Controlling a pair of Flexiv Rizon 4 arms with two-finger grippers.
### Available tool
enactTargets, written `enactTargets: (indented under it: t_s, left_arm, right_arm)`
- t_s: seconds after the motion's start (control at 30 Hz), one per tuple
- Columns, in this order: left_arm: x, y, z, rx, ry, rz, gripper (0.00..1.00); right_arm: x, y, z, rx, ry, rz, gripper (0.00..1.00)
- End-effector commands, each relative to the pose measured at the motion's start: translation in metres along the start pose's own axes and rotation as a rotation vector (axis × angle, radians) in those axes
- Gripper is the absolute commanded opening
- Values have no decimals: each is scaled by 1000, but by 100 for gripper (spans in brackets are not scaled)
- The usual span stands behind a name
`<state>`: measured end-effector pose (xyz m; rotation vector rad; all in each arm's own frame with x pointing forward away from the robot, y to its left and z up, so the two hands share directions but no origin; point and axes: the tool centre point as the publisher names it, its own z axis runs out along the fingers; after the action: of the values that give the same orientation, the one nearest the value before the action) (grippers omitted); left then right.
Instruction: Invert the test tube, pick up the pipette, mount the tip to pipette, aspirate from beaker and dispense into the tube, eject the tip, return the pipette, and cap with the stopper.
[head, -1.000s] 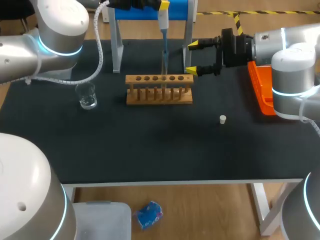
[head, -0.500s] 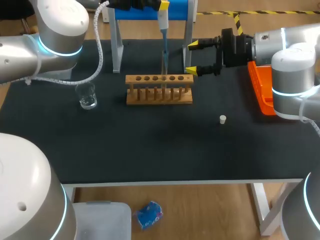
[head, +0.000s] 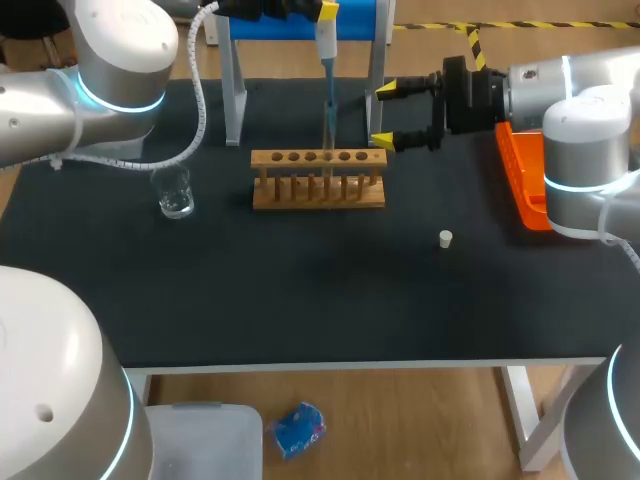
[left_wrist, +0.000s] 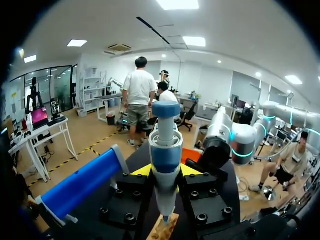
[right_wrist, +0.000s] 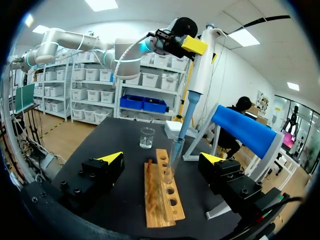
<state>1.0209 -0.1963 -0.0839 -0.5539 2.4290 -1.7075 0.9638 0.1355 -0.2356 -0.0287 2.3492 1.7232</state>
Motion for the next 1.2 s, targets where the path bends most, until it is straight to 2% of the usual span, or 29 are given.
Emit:
enactTargets:
  t_s: [0.03,0.13,0.37,0.5,0.6,1.0,1.07,1.2]
  left_arm:
    - [1,1,0,6,-2,1,0]
    - [1,1,0,6,-2,1,0]
    - [1,1,0,6,-2,1,0]
    - [1,1,0,6,-2,1,0]
    - [1,1,0,6,-2,1,0]
    - [1,1,0,6,-2,1,0]
    - [1,1,0,6,-2,1,0]
    - [1,1,0,6,-2,1,0]
  right_arm:
    - [-9,28,-24,44,-2,-14,100]
    - [-24,56,-46,119,-19,-12,100]
    - [-59,139,-93,242,-106,-65,100]
    - [-77,185,-102,252,-125,-91,100]
    - [-86,205,-97,253,-112,-111,100]
    - [-87,209,-95,239,-107,-125,100]
    - [-86,206,-89,243,-99,-90,100]
    - [-88,216,-71,222,-72,-72,100]
